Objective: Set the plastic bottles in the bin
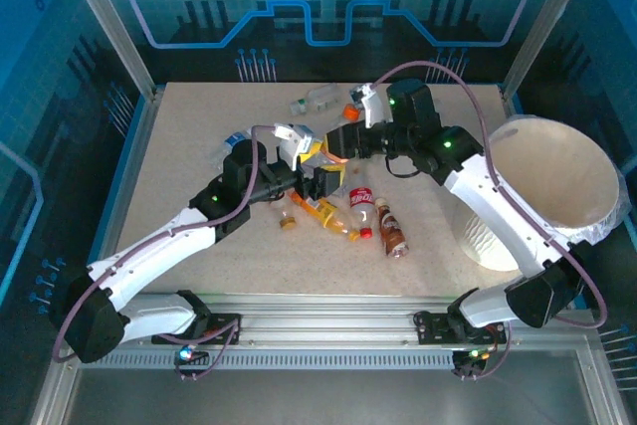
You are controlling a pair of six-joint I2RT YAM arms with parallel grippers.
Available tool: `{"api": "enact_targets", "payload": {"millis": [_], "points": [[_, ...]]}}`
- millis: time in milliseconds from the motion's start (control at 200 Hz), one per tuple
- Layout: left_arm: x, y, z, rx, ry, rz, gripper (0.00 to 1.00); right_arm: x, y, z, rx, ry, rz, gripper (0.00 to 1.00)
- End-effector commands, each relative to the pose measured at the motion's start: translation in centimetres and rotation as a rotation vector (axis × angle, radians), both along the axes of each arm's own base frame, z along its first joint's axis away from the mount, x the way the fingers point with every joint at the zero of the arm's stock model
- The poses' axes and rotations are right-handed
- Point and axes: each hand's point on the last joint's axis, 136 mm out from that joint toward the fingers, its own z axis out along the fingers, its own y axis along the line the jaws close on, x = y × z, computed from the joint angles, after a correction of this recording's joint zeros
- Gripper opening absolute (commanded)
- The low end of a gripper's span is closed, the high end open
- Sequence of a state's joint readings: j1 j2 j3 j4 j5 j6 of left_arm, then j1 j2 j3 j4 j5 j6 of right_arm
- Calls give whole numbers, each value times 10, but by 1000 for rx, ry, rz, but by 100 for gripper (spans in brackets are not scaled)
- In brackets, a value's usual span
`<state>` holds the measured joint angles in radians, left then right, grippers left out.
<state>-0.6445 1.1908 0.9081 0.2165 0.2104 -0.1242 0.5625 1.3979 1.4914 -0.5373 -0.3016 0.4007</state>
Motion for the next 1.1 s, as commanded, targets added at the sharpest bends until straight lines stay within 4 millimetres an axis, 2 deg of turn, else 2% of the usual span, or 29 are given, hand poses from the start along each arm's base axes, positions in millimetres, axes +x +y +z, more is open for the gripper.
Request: {"api": "enact_targets", "payload": {"millis": [0,75,255,380,625,740,830,890,990,1095], "points": [[-7,0,18,-42,-50,-14,93,5,-26,15,-79,-103,-110,32],[-2,6,16,-41,-49,30,99,11,-44,18,-148,-146,-185,32],[5,17,12,-48,-58,103,99,15,-89,29,-318,-235,-338,32],[7,22,9,-43,-66,139,99,12,-123,44,-430,-300,-443,32],[12,29,7,-82,-79,190,99,-13,-189,75,-626,-392,-625,32],[15,27,6,-101,-71,191,99,-26,-227,92,-691,-431,-780,32],[19,26,4,-104,-60,203,99,-36,-249,103,-715,-466,-874,32],[21,27,4,-112,-54,213,99,-46,-275,112,-758,-476,-990,32],[24,28,6,-113,-50,230,99,-60,-311,117,-825,-464,-1144,31],[26,28,5,-95,-29,240,99,-73,-343,110,-892,-416,-1252,31]]}}
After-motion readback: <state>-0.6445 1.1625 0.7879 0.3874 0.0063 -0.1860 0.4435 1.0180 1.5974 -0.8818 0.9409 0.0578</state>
